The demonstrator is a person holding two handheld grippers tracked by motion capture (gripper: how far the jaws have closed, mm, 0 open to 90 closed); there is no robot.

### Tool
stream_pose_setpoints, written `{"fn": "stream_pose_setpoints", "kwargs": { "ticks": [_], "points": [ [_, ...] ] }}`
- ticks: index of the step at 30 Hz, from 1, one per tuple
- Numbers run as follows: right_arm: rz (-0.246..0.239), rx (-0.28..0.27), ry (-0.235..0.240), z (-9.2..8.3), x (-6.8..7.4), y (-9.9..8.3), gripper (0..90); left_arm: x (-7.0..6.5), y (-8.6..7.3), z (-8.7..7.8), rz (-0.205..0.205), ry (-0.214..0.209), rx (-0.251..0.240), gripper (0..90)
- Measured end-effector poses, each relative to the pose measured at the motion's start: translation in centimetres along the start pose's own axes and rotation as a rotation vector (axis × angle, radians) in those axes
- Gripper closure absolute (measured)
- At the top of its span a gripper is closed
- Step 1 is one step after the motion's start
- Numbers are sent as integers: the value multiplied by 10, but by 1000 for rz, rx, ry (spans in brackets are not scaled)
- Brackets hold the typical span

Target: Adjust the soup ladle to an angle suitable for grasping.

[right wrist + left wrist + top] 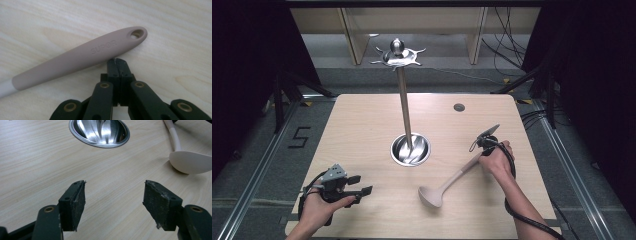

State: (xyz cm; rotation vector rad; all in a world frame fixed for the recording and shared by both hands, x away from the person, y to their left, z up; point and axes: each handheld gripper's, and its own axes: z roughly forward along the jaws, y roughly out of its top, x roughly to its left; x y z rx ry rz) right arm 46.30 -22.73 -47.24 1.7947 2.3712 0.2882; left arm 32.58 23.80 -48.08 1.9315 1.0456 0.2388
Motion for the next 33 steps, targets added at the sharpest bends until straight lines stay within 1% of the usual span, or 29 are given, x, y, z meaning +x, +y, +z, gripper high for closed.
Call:
{"fn": "stream_pose_setpoints", "kwargs": {
  "ticks": [1,3,4,5,6,7,9,10,11,12,13,14,15,17,18,20,21,22,23,25,26,27,28,29,32,33],
  "points": [
    [2,-5,-2,1,1,2,900,0,0,0,0,0,0,333],
    [5,-24,13,3,4,8,900,0,0,0,1,4,-1,333],
    [11,-49,2,5,5,9,900,0,0,0,-2,0,-2,333],
    [11,-49,2,5,5,9,900,0,0,0,-2,0,-2,333],
    [34,-57,26,4,9,10,850,0,0,-1,10,7,-10,333],
    [47,-69,31,2,10,10,813,0,-1,-1,-3,3,-10,333],
    [115,-103,50,-2,13,8,687,0,-1,-1,-9,2,-13,332],
    [163,-111,63,-5,15,7,622,1,-1,-1,-5,4,-10,333],
    [205,-116,82,-7,17,6,588,0,0,-1,-8,3,-13,333],
    [213,-111,101,-9,18,5,563,0,0,-1,-8,3,-13,333],
    [227,-100,130,-11,20,5,530,0,0,-1,-2,4,-11,333],
    [246,-91,136,-12,23,4,486,0,0,-1,0,-1,-7,333],
    [250,-74,156,-12,26,3,452,-1,0,-1,-4,-5,-10,333],
    [255,-26,177,-13,32,1,408,-1,0,-1,-4,-4,-11,333],
    [258,-5,185,-13,35,1,396,0,0,-1,2,-1,-5,333],
    [265,14,189,-11,39,1,393,0,0,-1,-5,7,-11,334],
    [268,16,204,-10,41,1,393,0,0,-1,-9,6,-14,334],
    [299,23,214,-10,44,2,393,0,0,-1,-9,3,-13,334],
    [294,26,213,-9,45,3,394,0,-1,-1,-9,3,-13,334],
    [286,52,216,-6,47,4,389,0,-1,-1,-9,3,-12,334],
    [286,52,216,-6,47,4,389,0,-1,-1,-9,3,-12,334],
    [300,53,212,-6,48,4,390,0,0,-1,-8,2,-12,334],
    [282,44,202,-5,49,5,391,0,0,-1,-3,3,-7,334],
    [295,66,199,-6,51,6,393,0,0,-1,-1,5,-6,334],
    [301,76,207,-4,53,8,398,0,-1,0,-4,3,-5,334],
    [328,68,214,-3,56,9,401,0,-1,0,-5,3,-6,335]
  ]
}}
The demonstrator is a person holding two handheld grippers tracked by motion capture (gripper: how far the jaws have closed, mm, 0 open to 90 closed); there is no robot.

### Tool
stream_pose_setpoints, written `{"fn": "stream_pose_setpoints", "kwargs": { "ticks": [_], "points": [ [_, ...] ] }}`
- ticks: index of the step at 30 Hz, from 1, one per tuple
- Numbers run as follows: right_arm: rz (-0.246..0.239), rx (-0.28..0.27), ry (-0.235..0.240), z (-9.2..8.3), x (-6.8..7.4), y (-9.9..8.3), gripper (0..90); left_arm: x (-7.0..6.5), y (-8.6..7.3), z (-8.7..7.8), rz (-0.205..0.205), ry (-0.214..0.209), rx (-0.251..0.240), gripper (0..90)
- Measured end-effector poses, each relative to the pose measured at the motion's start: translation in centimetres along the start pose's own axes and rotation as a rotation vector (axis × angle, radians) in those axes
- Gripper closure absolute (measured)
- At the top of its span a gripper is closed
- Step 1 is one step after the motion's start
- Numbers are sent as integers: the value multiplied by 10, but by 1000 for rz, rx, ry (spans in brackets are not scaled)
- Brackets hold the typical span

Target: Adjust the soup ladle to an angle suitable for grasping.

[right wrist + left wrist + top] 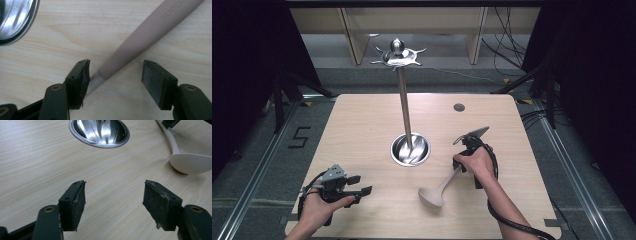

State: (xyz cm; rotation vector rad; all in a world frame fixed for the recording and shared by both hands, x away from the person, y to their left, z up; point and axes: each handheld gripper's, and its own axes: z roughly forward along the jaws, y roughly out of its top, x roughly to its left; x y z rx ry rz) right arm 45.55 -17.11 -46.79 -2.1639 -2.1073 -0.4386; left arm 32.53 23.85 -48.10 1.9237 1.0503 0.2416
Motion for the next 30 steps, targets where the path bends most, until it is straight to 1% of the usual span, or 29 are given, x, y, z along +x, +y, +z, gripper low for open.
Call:
{"fn": "stream_pose_setpoints", "kwargs": {
  "ticks": [1,3,4,5,6,7,8,10,11,12,13,14,16,17,18,19,20,21,22,23,24,25,26,27,28,29,30],
  "points": [
    [-34,21,-9,1,-2,1,403,0,0,0,0,0,0,335],
    [-33,30,-14,3,-1,2,411,0,0,0,-4,-1,-3,335],
    [-51,19,-24,6,-1,3,439,1,0,-1,13,10,12,335],
    [-25,35,-17,5,2,4,449,0,0,0,-2,-3,-1,335],
    [19,38,-8,6,6,4,459,1,0,0,-1,-6,5,335],
    [21,44,-23,6,7,4,469,1,0,0,-1,-8,7,335],
    [-19,54,-38,6,6,5,479,1,0,0,-2,-6,0,335],
    [-50,33,-49,7,5,5,487,1,0,0,-2,-6,2,335],
    [-83,46,-54,6,2,5,496,1,0,0,-2,-5,1,335],
    [-48,46,-44,6,4,6,507,1,0,0,-2,-5,1,335],
    [-43,50,-45,6,4,6,519,1,0,0,-1,-5,2,335],
    [-60,60,-38,5,3,6,531,1,0,0,-2,-5,1,335],
    [-59,60,-42,5,3,6,546,0,0,0,-3,-1,-1,335],
    [-63,62,-31,5,2,6,587,1,0,0,-1,-5,3,335],
    [-57,55,-30,5,3,6,614,1,0,0,-1,-4,2,336],
    [-63,29,-24,6,3,6,642,1,0,0,-1,-5,3,336],
    [-46,46,-24,5,5,6,671,1,0,0,-1,-5,3,336],
    [-50,73,-15,4,5,7,696,1,0,0,-1,-5,3,336],
    [-52,81,-7,4,4,7,718,1,0,0,-1,-5,1,336],
    [-39,90,-8,3,6,7,736,1,-1,0,-1,-5,3,336],
    [-57,90,0,4,4,6,752,1,-1,0,0,-5,4,336],
    [-66,79,-8,5,5,6,761,1,-1,0,0,-5,4,336],
    [-66,79,-8,5,5,6,761,2,0,-1,16,6,21,336],
    [-86,82,-4,3,5,4,763,2,0,-1,15,6,20,337],
    [-63,64,9,4,6,2,763,2,0,-1,16,6,19,337],
    [-116,67,14,2,1,2,764,2,0,-1,15,6,20,337],
    [-126,58,36,0,0,1,764,2,0,-1,15,6,20,337]
  ]
}}
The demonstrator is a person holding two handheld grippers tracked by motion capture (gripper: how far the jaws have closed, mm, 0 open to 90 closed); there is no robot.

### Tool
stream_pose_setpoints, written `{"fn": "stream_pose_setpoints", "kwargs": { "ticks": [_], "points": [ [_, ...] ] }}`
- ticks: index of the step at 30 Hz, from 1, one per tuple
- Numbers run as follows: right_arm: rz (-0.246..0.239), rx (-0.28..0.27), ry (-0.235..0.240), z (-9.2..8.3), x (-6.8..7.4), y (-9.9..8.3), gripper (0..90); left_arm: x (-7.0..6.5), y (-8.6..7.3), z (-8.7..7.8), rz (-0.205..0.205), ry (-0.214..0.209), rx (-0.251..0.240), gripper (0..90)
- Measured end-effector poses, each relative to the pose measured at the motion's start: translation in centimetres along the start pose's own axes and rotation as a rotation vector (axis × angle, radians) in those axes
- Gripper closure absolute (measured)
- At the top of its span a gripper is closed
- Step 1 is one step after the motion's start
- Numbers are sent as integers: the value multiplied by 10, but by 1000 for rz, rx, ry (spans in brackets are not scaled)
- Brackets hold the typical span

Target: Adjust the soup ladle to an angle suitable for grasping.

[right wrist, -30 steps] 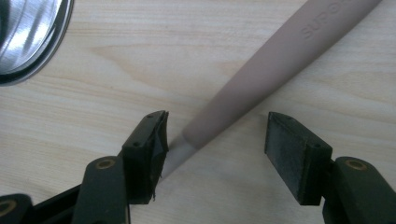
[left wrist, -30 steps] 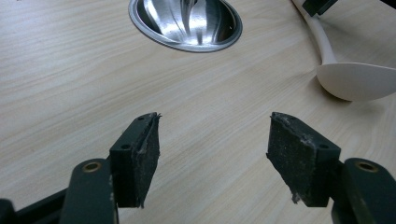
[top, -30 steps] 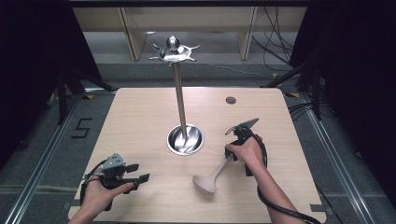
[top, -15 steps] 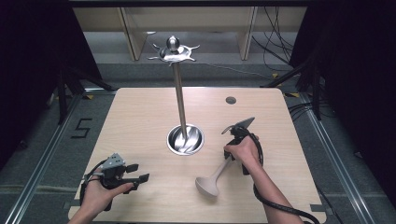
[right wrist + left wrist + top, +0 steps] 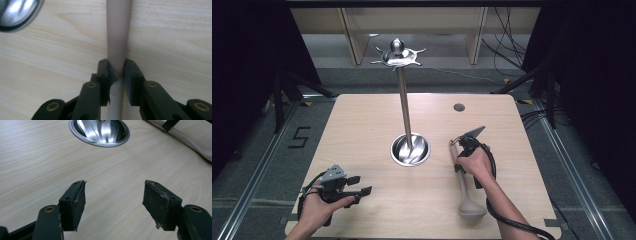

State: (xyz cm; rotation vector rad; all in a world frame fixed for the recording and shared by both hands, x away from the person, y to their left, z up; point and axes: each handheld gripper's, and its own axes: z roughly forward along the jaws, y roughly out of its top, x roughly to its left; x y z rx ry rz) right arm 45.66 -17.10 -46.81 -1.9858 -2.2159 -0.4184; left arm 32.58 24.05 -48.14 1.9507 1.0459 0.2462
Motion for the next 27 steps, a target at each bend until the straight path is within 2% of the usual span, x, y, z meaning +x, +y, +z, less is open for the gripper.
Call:
{"fn": "stream_pose_setpoints", "kwargs": {
  "ticks": [1,2,4,6,7,8,9,10,11,12,13,14,16,18,19,20,22,24,25,26,27],
  "points": [
    [0,0,0,0,0,0,764,0,0,0,0,0,0,337],
    [-11,-29,20,-5,0,-4,764,-1,0,1,-13,-9,-16,337],
    [-20,-34,72,-11,-2,-7,764,-1,0,0,-12,-10,-9,338],
    [-46,-72,96,-17,-5,-12,764,-1,0,0,-12,-9,-12,339],
    [-53,-71,127,-21,-6,-14,764,-1,0,0,-12,-9,-12,339],
    [-75,-94,138,-23,-8,-17,764,-1,0,1,-11,-7,-16,340],
    [-75,-94,138,-23,-8,-17,764,-2,0,1,-17,-7,-25,340],
    [-94,-128,168,-29,-10,-22,764,-2,0,1,-15,-5,-26,341],
    [-111,-138,186,-32,-12,-25,764,-2,0,1,-15,-5,-26,341],
    [-196,-217,195,-31,-18,-26,764,-2,0,1,-16,-6,-26,342],
    [-196,-217,195,-31,-18,-26,764,-2,0,1,-16,-6,-26,342],
    [-173,-216,190,-37,-17,-30,764,-2,0,1,-14,-11,-23,342],
    [-247,-295,233,-45,-22,-38,764,-2,0,1,-16,-10,-20,341],
    [-298,-324,259,-50,-25,-43,764,-3,0,3,-17,-14,-22,341],
    [-298,-324,259,-50,-25,-43,764,-3,0,3,-17,-14,-22,341],
    [-341,-355,279,-54,-27,-47,764,-3,0,3,-13,-12,-21,342],
    [-351,-377,291,-58,-27,-53,764,-3,0,3,-18,-14,-26,341],
    [-403,-415,311,-61,-30,-58,764,-2,0,2,-11,-16,-29,341],
    [-385,-423,326,-63,-28,-62,764,-3,0,2,-14,-17,-34,341],
    [-428,-455,308,-64,-30,-63,764,-3,0,2,-15,-19,-38,341],
    [-448,-475,329,-66,-31,-65,764,-4,0,2,-15,-13,-41,340]
  ]
}}
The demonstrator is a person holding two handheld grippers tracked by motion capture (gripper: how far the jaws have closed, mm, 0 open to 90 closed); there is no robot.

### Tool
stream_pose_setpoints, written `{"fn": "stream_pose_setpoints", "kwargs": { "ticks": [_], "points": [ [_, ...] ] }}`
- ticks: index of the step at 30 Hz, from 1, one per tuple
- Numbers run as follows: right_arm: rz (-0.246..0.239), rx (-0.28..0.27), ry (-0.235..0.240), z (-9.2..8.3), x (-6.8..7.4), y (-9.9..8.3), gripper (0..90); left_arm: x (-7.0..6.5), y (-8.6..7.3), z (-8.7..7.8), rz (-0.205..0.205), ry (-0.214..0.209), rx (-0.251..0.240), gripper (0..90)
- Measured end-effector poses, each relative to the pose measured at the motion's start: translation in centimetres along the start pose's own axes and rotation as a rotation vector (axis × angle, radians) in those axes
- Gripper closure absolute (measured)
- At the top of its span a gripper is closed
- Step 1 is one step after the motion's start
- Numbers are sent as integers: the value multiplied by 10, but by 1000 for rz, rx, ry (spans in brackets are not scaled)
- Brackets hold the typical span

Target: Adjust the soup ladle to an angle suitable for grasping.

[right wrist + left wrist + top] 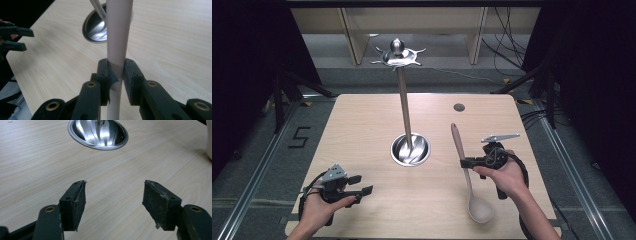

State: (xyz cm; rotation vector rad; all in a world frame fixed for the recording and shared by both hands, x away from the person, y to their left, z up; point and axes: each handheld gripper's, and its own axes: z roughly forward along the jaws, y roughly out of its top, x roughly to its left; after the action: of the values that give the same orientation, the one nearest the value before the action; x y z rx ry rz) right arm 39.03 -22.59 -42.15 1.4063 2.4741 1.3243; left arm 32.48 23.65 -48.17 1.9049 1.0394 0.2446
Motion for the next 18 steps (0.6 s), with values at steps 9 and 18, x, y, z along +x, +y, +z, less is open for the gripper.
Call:
{"fn": "stream_pose_setpoints", "kwargs": {
  "ticks": [9,18],
  "points": [
    [-185,-216,26,-22,8,-17,764,-3,4,-3,37,-15,-34,340],
    [-304,-348,-16,-33,11,-23,764,-11,16,-2,80,-24,-130,333]
  ]
}}
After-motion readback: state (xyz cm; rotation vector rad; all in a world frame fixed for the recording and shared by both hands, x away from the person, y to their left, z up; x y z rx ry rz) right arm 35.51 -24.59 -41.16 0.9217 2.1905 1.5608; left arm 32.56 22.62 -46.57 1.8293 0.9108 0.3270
